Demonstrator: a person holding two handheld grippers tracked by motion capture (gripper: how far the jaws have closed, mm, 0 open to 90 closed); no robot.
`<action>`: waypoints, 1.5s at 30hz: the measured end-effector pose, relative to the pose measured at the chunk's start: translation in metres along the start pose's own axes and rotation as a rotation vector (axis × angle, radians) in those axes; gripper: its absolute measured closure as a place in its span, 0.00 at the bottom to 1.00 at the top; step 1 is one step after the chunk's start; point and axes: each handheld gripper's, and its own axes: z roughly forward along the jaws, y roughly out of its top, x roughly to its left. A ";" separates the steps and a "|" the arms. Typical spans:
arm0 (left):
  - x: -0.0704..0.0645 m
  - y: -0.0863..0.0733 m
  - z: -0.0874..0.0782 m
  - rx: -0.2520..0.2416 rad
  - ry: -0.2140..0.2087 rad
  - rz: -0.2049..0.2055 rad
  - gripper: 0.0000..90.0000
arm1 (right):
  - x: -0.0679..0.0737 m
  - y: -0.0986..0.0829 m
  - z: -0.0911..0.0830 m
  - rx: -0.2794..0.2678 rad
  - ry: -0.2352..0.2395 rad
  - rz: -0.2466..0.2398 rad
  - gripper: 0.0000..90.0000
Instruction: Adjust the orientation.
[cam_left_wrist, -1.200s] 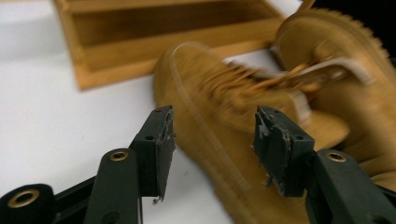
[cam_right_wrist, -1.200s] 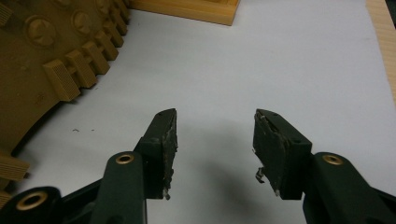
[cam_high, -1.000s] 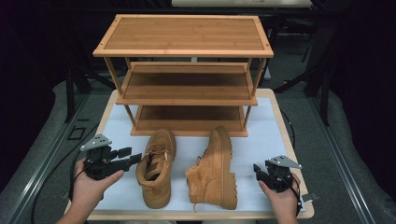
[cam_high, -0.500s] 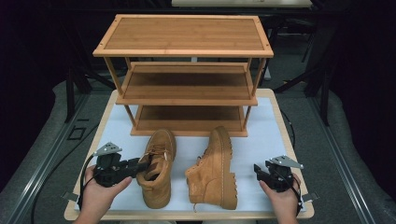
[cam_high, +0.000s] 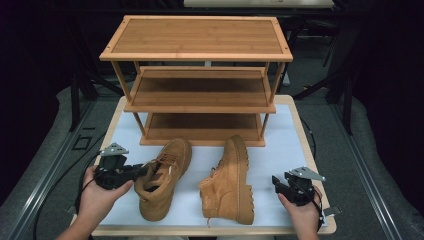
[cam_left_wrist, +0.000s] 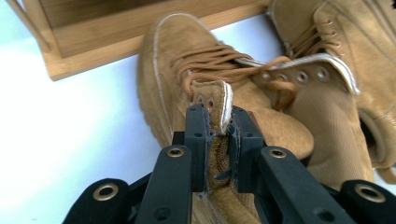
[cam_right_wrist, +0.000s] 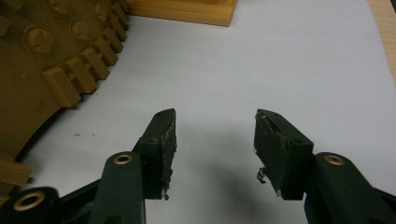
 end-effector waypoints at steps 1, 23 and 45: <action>0.005 0.002 -0.001 0.012 0.002 0.008 0.89 | 0.000 0.000 0.000 0.004 0.001 -0.001 0.54; -0.017 0.054 0.012 0.495 0.131 0.063 0.76 | 0.000 0.000 0.000 0.011 -0.003 -0.007 0.55; -0.009 0.046 0.034 0.711 0.103 -0.012 0.74 | 0.001 -0.001 0.002 0.011 0.011 0.000 0.55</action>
